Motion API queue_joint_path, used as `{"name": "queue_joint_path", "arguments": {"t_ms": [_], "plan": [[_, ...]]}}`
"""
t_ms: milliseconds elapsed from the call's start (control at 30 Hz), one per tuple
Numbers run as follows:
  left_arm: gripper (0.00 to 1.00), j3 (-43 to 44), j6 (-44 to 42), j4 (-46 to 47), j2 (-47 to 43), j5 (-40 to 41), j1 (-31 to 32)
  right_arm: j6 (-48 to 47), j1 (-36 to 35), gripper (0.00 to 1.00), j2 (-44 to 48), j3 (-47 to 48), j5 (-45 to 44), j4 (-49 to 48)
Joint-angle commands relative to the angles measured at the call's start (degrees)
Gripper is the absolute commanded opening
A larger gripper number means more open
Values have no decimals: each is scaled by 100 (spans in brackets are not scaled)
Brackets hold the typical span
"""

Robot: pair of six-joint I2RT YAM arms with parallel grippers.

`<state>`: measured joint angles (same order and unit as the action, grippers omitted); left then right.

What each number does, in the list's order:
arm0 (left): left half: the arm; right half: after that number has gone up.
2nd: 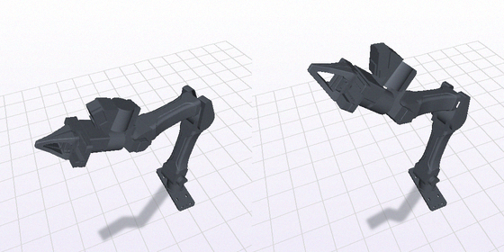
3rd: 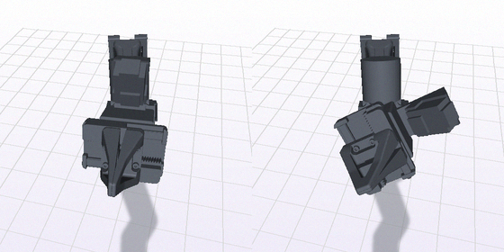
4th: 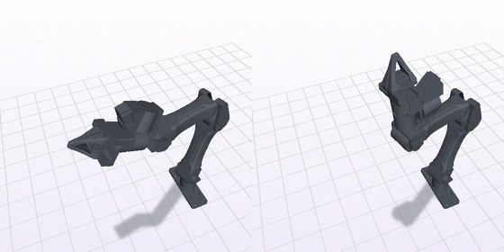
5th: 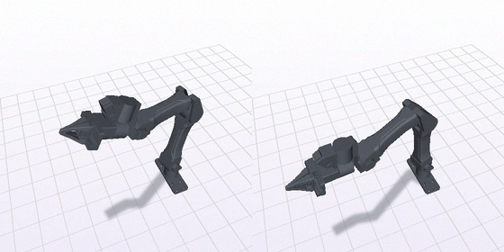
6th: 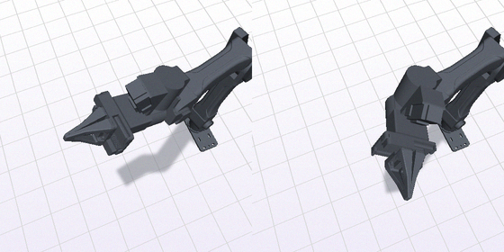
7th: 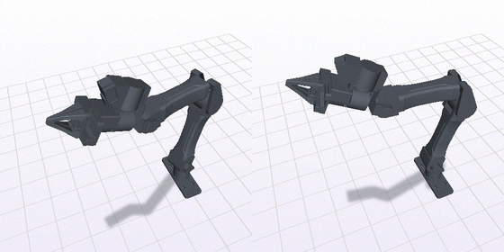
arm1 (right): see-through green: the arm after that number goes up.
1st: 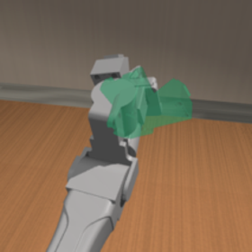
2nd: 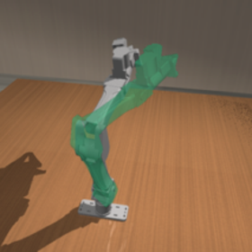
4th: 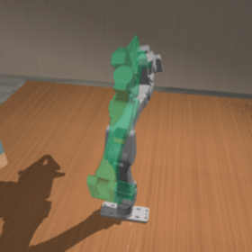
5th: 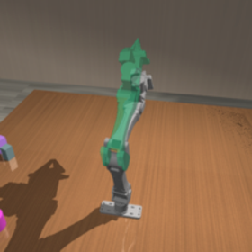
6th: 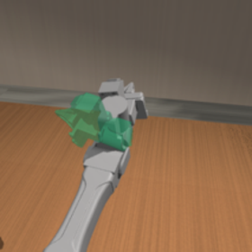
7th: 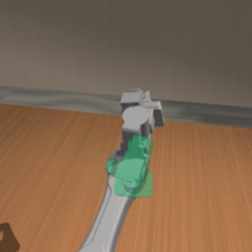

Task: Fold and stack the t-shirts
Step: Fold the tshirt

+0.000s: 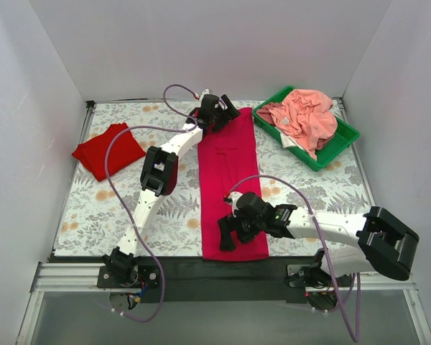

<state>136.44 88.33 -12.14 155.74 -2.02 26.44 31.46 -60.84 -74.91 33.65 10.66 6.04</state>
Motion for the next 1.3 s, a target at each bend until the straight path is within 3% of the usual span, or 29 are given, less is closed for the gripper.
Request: {"name": "queue_joint_path", "arguments": {"t_ms": [0,233,333,500,633,767,833,867,1067,1267], "plan": [[95,-30,253,-289,553,256,-103,-114,-68,98,293,308,-213,432],[96,233,422,273,668,-333,-253,-88,-60,98,1135,344,-1292,969],[96,225,229,335,318,-457,-253,9,-51,98,1574,300,-1864,1118],[96,-284,-175,458,-1050,-668,-165,246,-42,99,2147,221,-2848,1346],[97,-1458,-738,458,-2394,-440,133,623,-33,98,2647,125,-3446,1461],[97,-2670,-1072,406,-3733,-53,546,888,-7,98,3017,-51,-3465,1461],[97,-3279,-977,414,-4547,-71,661,801,2,98,3131,-130,-3334,1452],[97,-4056,-906,440,-4814,34,774,765,11,98,3149,-139,-3298,1470],[97,-6440,-977,380,-6693,966,1538,773,72,98,3202,-280,-3157,1514],[97,-8167,-204,29,-7768,1029,2049,870,107,98,3106,-333,-2938,1628]]}}
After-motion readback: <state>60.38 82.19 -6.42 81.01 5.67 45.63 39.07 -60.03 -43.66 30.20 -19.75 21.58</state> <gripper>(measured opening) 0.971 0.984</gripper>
